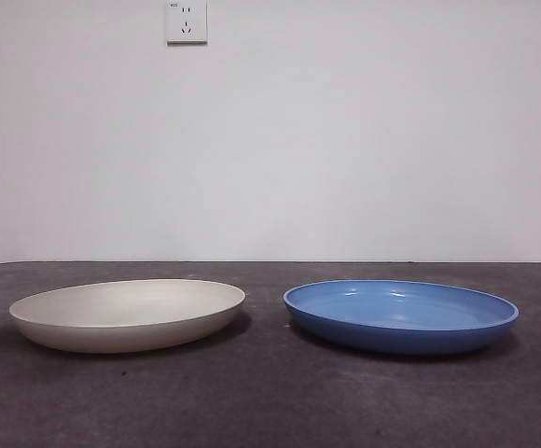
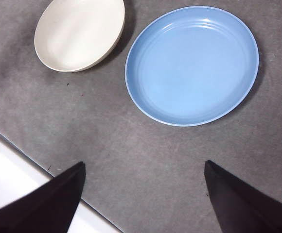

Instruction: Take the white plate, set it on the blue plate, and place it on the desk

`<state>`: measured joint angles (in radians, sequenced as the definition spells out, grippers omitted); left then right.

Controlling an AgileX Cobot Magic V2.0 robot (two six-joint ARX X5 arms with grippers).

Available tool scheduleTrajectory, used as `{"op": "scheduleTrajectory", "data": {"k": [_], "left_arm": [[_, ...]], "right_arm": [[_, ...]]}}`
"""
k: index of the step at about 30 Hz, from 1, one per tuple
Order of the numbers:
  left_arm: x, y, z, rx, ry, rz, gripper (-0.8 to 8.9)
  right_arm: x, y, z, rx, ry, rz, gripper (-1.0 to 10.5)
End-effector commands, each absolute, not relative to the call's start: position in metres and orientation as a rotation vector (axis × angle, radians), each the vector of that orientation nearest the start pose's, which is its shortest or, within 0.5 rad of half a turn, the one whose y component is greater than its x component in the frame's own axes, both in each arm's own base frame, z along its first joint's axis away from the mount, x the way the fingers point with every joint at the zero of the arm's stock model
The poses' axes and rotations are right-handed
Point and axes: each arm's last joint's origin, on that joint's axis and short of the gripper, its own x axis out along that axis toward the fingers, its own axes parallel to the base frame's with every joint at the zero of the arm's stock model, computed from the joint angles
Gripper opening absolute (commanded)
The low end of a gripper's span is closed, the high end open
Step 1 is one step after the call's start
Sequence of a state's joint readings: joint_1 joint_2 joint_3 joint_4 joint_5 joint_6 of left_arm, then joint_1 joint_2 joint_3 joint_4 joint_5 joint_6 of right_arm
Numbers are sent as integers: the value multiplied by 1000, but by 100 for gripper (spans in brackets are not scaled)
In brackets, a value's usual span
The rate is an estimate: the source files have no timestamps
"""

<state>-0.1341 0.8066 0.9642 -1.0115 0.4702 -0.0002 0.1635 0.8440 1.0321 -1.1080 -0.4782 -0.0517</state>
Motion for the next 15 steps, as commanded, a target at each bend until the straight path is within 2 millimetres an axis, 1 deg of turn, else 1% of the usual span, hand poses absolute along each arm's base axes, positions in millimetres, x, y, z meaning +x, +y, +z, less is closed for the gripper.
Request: {"op": "scheduleTrajectory", "data": {"k": [1,3,6,11,15], "left_arm": [[137,-32,328,-166,831,-558,410],[145,-33,327,-175,825,-542,409],[162,-34,324,-178,827,-484,406],[196,-37,313,-160,902,-423,404],[228,-40,299,-149,942,-392,401]], "right_arm": [[128,35,336,96,887,628,393],[128,35,336,96,887,628,392],[128,35,336,96,887,628,392],[128,35,336,96,887,628,392],[128,35,336,96,886,629,392]]}}
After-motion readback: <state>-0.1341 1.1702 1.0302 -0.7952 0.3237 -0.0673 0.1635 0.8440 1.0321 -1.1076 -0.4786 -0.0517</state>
